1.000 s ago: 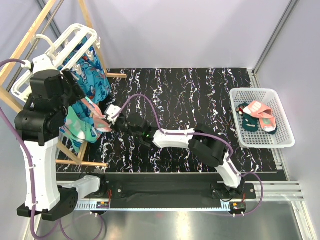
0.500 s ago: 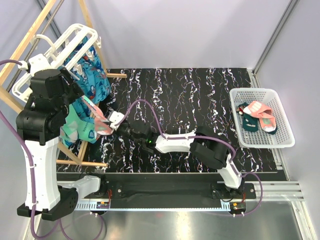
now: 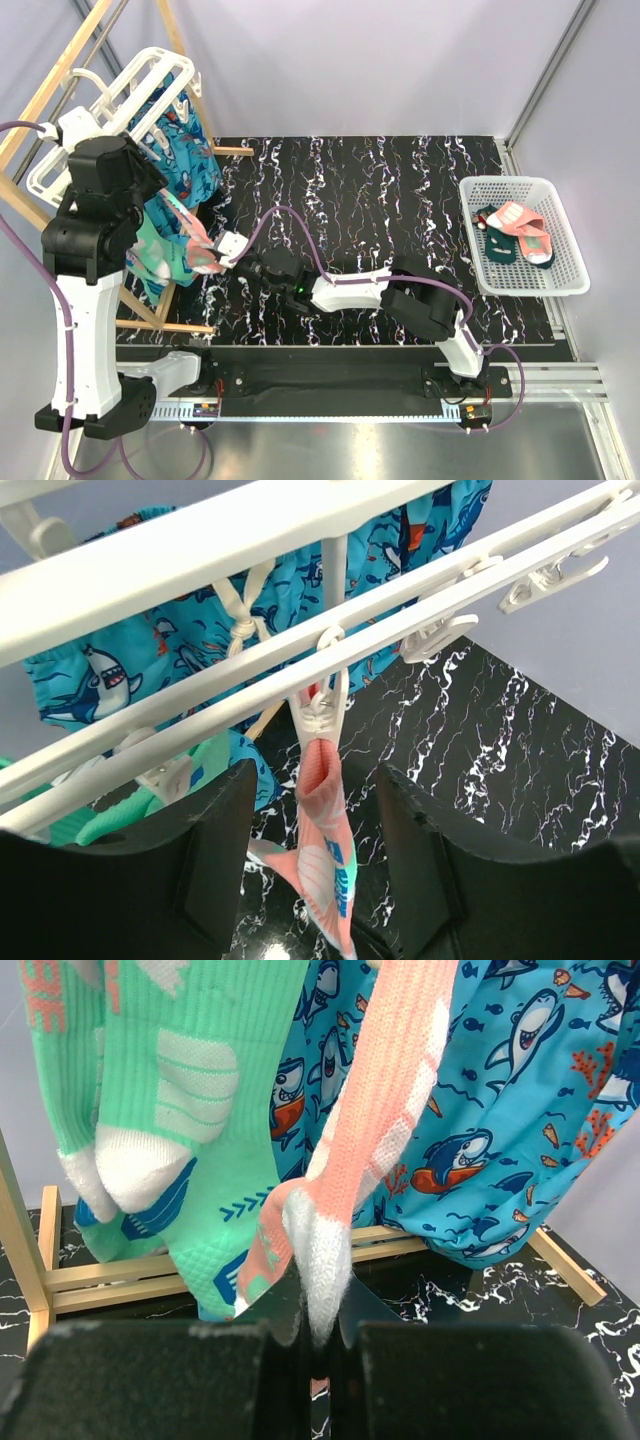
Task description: Remove the socks clipped to the hanger
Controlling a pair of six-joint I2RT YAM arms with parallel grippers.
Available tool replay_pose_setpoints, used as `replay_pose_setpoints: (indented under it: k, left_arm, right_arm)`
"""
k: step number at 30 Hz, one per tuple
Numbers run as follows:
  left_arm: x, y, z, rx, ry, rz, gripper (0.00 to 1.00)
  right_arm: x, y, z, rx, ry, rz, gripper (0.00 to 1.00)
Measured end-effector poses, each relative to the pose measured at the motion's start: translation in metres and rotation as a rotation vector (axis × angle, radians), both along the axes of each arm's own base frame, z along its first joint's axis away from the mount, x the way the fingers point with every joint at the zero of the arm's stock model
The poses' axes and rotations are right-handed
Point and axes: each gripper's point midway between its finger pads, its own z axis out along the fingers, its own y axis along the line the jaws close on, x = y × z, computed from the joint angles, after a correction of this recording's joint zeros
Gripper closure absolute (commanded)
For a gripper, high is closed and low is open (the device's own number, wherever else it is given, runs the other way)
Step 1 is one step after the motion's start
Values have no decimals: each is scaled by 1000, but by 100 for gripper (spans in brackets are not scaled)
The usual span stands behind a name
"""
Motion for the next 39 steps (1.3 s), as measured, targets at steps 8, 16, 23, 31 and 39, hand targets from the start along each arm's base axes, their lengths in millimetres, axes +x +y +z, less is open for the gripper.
replay_pose_setpoints:
  k: [8, 16, 23, 31, 39]
  left_arm:
    - [10, 4, -14, 20, 17, 39, 44]
    - [11, 16, -6, 43, -30, 112, 45]
    - [17, 18, -2, 48, -59, 124, 46]
    - [23, 18, 0, 49, -75, 130, 50]
    - [27, 19, -1, 56, -81, 136, 97]
  right_arm:
    - [0, -1, 1, 1, -4, -4, 100]
    - [0, -1, 1, 1, -4, -4, 100]
    - [-1, -1, 0, -3, -8, -2, 100]
    - [-7, 0, 3, 0, -19, 6, 100]
    - [-10, -1, 7, 13, -29, 9, 100]
